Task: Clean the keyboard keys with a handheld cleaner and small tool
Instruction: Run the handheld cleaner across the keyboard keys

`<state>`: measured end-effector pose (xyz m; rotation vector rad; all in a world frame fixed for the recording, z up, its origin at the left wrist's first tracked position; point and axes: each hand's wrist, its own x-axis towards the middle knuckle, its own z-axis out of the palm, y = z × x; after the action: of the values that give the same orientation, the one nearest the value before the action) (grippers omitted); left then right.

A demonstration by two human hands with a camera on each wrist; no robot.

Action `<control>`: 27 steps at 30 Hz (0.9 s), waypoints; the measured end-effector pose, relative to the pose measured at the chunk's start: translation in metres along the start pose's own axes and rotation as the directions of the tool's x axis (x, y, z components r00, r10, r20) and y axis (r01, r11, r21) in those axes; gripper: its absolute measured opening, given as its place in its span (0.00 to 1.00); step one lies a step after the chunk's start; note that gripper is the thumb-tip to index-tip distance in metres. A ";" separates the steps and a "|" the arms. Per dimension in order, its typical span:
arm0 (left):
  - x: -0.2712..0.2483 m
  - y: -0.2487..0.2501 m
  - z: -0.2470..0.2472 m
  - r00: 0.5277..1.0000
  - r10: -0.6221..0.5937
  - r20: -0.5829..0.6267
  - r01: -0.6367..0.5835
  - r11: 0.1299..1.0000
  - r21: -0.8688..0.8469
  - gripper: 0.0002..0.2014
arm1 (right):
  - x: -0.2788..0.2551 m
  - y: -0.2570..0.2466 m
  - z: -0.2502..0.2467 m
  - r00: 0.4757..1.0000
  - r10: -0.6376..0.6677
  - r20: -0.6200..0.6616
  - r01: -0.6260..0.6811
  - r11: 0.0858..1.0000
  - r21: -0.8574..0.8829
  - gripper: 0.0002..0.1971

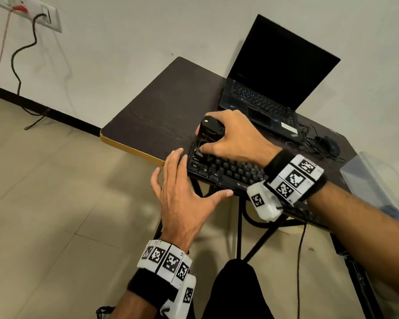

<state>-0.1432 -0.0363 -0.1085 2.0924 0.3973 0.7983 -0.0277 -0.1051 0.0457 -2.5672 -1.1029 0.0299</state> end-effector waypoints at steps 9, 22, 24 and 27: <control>-0.001 0.000 0.000 1.000 -0.001 -0.001 0.001 1.000 0.000 0.64 | 0.013 -0.006 0.002 0.999 -0.008 0.050 0.011 0.998 -0.054 0.11; -0.001 0.004 -0.003 0.999 -0.051 0.017 0.052 0.998 -0.027 0.69 | 0.016 -0.016 0.003 0.978 -0.060 0.200 0.050 0.997 0.051 0.11; -0.002 0.004 -0.002 0.999 -0.043 0.023 0.043 0.999 -0.012 0.69 | 0.016 -0.010 -0.001 0.983 -0.023 0.182 0.017 0.999 0.035 0.11; -0.002 0.003 -0.001 0.999 -0.033 0.017 0.033 0.999 -0.005 0.68 | 0.022 0.003 -0.008 0.996 0.013 0.085 -0.006 0.996 -0.087 0.11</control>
<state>-0.1453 -0.0388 -0.1071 2.0814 0.4188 0.7613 -0.0090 -0.0946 0.0547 -2.6703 -1.1461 0.0970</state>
